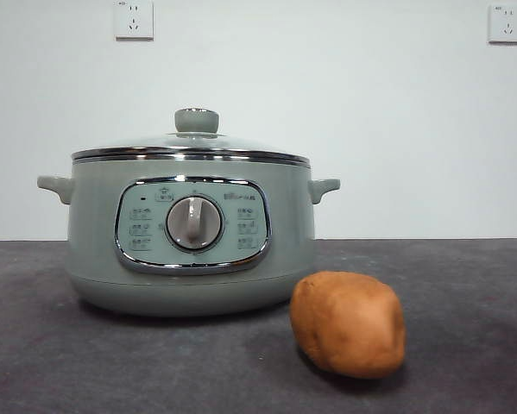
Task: Pick up the potato,open the lid,put the potato in the pot,close the lid
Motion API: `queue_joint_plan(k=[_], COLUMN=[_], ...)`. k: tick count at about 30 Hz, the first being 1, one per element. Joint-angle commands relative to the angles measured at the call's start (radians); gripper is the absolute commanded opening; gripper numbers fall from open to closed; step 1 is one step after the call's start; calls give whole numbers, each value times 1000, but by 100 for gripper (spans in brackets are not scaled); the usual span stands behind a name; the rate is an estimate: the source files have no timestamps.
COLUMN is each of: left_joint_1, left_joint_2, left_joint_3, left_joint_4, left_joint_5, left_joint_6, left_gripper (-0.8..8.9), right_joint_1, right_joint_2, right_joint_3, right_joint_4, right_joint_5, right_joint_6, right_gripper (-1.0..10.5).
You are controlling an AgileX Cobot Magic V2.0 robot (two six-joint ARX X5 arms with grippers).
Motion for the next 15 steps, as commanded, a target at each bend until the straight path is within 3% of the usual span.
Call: queue_joint_plan(k=[1, 6, 15], left_joint_1=[3, 3, 3], left_joint_2=[0, 0, 2], left_joint_3=[-11, -11, 2], left_joint_4=[26, 29, 27], left_joint_5=[1, 1, 1], left_joint_6=[-6, -6, -7], left_gripper=[-2, -2, -2], right_joint_1=[-1, -1, -1], right_joint_2=[0, 0, 0], right_joint_3=[-10, -10, -8], right_joint_4=[8, 7, 11], right_joint_5=[-3, -3, -3], right_joint_6=[13, 18, 255], right_gripper=[0, 0, -8])
